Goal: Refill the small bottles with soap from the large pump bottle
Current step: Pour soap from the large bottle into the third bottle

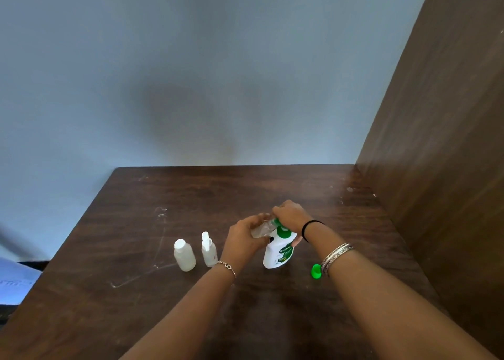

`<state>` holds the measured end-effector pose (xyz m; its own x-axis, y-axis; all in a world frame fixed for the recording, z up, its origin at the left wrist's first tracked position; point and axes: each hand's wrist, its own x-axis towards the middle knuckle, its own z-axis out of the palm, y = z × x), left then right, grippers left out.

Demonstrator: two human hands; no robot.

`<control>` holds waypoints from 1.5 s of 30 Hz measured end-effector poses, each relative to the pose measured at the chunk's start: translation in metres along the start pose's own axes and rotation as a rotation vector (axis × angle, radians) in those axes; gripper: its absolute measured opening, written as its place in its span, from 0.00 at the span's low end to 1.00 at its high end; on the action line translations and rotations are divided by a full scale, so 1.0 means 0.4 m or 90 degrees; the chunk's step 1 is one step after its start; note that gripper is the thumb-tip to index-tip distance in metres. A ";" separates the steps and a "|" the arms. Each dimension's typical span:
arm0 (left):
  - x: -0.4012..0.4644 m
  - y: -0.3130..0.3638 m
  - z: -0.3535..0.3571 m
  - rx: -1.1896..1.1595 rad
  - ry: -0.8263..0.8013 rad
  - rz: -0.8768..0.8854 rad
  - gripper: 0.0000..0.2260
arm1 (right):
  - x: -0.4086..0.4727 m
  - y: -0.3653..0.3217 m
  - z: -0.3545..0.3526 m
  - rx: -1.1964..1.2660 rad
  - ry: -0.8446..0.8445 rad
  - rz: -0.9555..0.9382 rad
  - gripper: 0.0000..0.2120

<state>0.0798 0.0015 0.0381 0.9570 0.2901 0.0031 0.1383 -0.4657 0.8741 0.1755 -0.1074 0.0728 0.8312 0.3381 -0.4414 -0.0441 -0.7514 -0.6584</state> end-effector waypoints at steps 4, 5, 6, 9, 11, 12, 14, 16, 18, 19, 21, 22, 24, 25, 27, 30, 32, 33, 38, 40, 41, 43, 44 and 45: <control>-0.006 -0.014 -0.005 0.015 -0.018 0.002 0.16 | -0.001 0.006 0.006 0.003 -0.001 0.005 0.11; -0.008 -0.015 -0.005 0.010 -0.024 0.003 0.16 | 0.000 0.005 0.001 0.005 -0.021 0.011 0.11; -0.008 -0.016 -0.007 0.006 -0.028 0.004 0.16 | 0.002 0.002 -0.005 0.002 -0.037 0.016 0.11; -0.005 -0.017 -0.012 0.003 -0.035 0.009 0.15 | 0.012 0.000 -0.006 -0.015 -0.029 0.008 0.11; -0.002 -0.019 -0.018 0.005 -0.052 0.000 0.16 | 0.017 0.007 0.006 -0.023 0.018 -0.007 0.13; -0.002 -0.020 -0.022 0.006 -0.064 -0.003 0.17 | 0.019 0.012 0.012 -0.023 0.038 -0.013 0.14; -0.001 -0.023 -0.032 0.003 -0.081 0.002 0.19 | 0.018 0.012 0.014 -0.023 0.042 -0.018 0.15; 0.003 -0.023 -0.040 0.004 -0.093 0.010 0.20 | 0.012 0.005 0.004 -0.035 0.000 -0.011 0.13; 0.013 -0.024 -0.047 0.013 -0.113 0.010 0.21 | 0.011 -0.004 -0.009 -0.043 -0.047 0.008 0.12; 0.019 -0.024 -0.050 0.022 -0.124 0.013 0.21 | 0.013 -0.004 -0.013 -0.041 -0.060 0.018 0.13; 0.029 -0.023 -0.056 0.041 -0.144 0.023 0.20 | 0.013 -0.005 -0.012 -0.036 -0.061 0.026 0.12; 0.033 -0.023 -0.058 0.048 -0.151 0.024 0.20 | 0.013 -0.004 -0.009 -0.042 -0.047 0.020 0.12; 0.036 -0.024 -0.062 0.058 -0.161 0.016 0.20 | 0.013 0.000 0.001 -0.069 0.008 -0.010 0.13; 0.035 -0.024 -0.064 0.061 -0.166 0.013 0.20 | 0.012 0.001 0.004 -0.074 0.030 -0.020 0.14; 0.034 -0.024 -0.066 0.063 -0.175 0.015 0.19 | 0.008 -0.002 0.004 -0.070 0.018 -0.020 0.14; 0.035 -0.022 -0.066 0.050 -0.177 0.018 0.19 | 0.003 -0.009 -0.011 -0.059 -0.065 0.010 0.12; 0.034 -0.020 -0.064 0.048 -0.175 0.022 0.19 | 0.004 -0.008 -0.012 -0.048 -0.077 0.018 0.12; 0.034 -0.022 -0.063 0.051 -0.174 0.024 0.19 | 0.005 -0.007 -0.008 -0.052 -0.060 0.011 0.11; 0.025 -0.032 -0.059 0.040 -0.163 0.017 0.19 | 0.010 0.007 0.012 -0.076 0.062 -0.046 0.17; 0.023 -0.030 -0.059 0.032 -0.160 0.024 0.19 | 0.009 0.003 0.003 -0.066 0.006 -0.026 0.13; 0.023 -0.028 -0.059 0.028 -0.159 0.026 0.19 | 0.006 -0.001 -0.004 -0.059 -0.026 -0.011 0.12; 0.026 -0.025 -0.058 0.034 -0.160 0.027 0.19 | 0.006 -0.001 -0.010 -0.060 -0.055 0.006 0.12; 0.028 -0.027 -0.057 0.041 -0.160 0.028 0.19 | 0.006 -0.002 -0.009 -0.065 -0.053 0.008 0.12; 0.028 -0.030 -0.056 0.046 -0.160 0.026 0.19 | 0.003 -0.004 -0.006 -0.067 -0.045 0.007 0.12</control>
<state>0.0833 0.0291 0.0386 0.9942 0.0573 -0.0913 0.1078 -0.5340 0.8386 0.1781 -0.1071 0.0747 0.7899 0.3652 -0.4927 0.0080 -0.8094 -0.5872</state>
